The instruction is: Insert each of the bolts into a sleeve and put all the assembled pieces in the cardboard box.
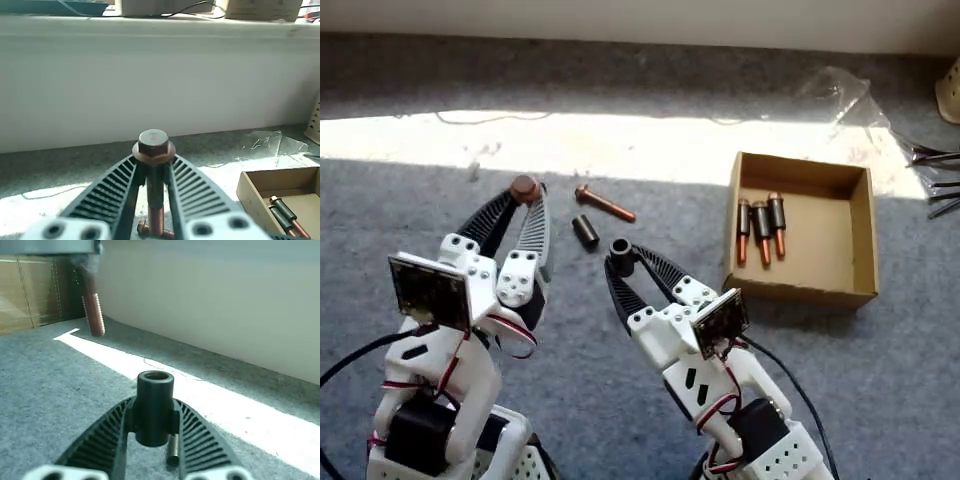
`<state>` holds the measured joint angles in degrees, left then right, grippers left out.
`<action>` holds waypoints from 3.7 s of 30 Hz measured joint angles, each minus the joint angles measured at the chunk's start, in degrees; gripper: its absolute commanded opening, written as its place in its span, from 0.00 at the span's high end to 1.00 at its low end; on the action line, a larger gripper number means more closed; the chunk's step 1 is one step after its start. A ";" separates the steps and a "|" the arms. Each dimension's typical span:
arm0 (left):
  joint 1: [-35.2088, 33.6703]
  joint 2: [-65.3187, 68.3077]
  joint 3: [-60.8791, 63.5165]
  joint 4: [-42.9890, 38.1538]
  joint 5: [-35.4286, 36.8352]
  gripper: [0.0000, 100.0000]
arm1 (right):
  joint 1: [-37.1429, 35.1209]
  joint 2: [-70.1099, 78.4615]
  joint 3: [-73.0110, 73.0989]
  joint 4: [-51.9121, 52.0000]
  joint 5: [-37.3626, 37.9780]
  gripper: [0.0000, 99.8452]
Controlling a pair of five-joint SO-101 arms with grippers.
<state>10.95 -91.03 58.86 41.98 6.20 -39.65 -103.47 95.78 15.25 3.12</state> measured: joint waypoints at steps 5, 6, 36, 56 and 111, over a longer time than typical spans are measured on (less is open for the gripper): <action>5.01 -1.76 5.63 -9.85 -0.09 0.99 | -0.09 0.00 0.00 0.00 0.00 1.00; 5.01 -1.76 6.07 -11.60 0.00 0.99 | -0.09 0.00 0.00 0.00 0.00 1.00; 15.91 15.21 -3.96 -13.27 -0.09 0.99 | -0.09 0.00 0.00 0.79 6.51 1.00; 15.91 15.30 -8.35 -3.16 8.09 0.99 | -0.09 0.00 0.00 1.05 6.51 1.00; 13.98 14.42 0.97 -0.44 13.71 0.99 | -0.09 0.09 0.00 1.23 6.59 1.00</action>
<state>24.92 -76.62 59.82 41.54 19.91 -39.74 -103.38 95.78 16.48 9.71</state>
